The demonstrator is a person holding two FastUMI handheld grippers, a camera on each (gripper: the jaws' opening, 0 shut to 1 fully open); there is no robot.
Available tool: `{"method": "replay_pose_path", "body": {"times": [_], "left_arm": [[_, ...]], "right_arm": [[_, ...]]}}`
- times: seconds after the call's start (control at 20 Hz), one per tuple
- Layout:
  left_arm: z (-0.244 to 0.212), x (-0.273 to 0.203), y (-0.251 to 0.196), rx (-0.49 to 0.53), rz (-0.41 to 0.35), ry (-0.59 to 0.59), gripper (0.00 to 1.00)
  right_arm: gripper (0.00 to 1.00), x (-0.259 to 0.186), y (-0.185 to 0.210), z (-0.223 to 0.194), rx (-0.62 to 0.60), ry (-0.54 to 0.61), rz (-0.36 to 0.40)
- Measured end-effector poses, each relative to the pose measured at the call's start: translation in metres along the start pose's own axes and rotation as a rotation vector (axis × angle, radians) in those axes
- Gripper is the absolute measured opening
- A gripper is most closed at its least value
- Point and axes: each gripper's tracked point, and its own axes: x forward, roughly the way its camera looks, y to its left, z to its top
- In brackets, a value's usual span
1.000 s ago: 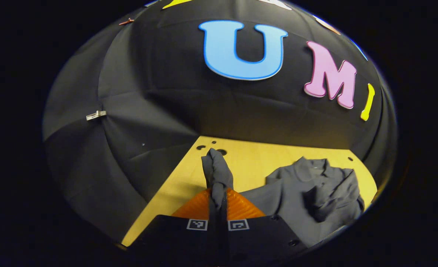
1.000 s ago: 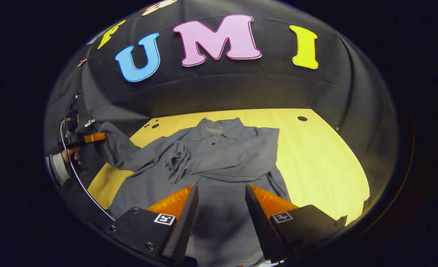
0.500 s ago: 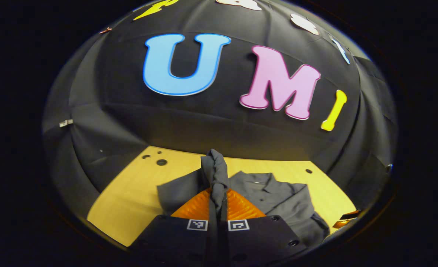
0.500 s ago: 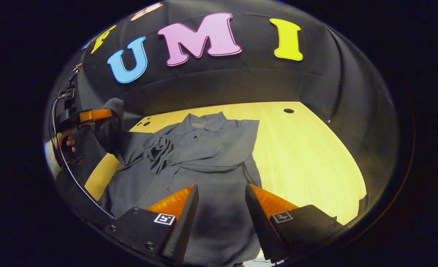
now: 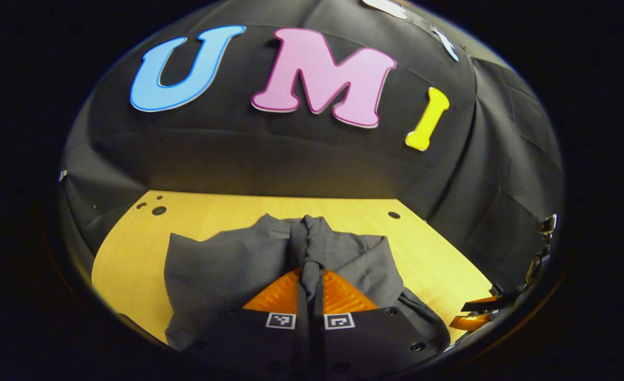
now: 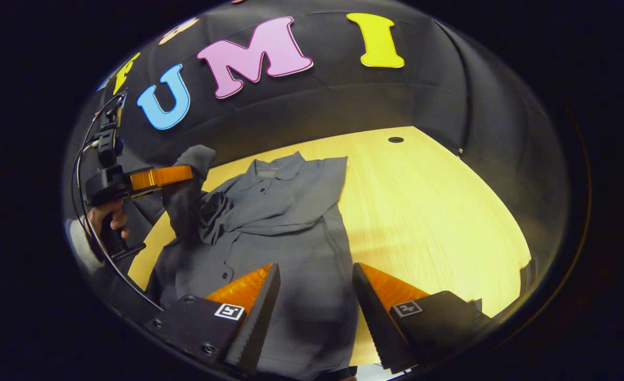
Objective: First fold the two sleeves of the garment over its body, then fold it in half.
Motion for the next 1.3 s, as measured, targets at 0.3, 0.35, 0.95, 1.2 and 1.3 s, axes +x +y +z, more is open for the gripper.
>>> {"method": "replay_pose_path", "body": {"times": [0.3, 0.35, 0.95, 1.2, 1.3], "left_arm": [[-0.061, 0.030, -0.040, 0.086, -0.035, 0.128, 0.06], [-0.069, 0.035, -0.045, 0.089, -0.040, 0.142, 0.06], [-0.105, -0.002, -0.069, 0.099, -0.081, 0.173, 0.98], [-0.110, -0.076, -0.036, -0.004, -0.076, 0.162, 0.98], [-0.117, -0.110, -0.008, -0.049, -0.041, 0.157, 0.95]], "right_arm": [[0.91, -0.003, -0.035, -0.016, 0.002, 0.038, -0.046], [0.90, -0.003, -0.038, -0.017, 0.006, 0.039, -0.050], [0.91, -0.017, -0.045, -0.034, 0.026, 0.057, -0.076], [0.91, -0.039, -0.031, -0.047, -0.002, 0.077, -0.057], [0.94, -0.050, -0.028, -0.058, 0.002, 0.096, -0.058]]}}
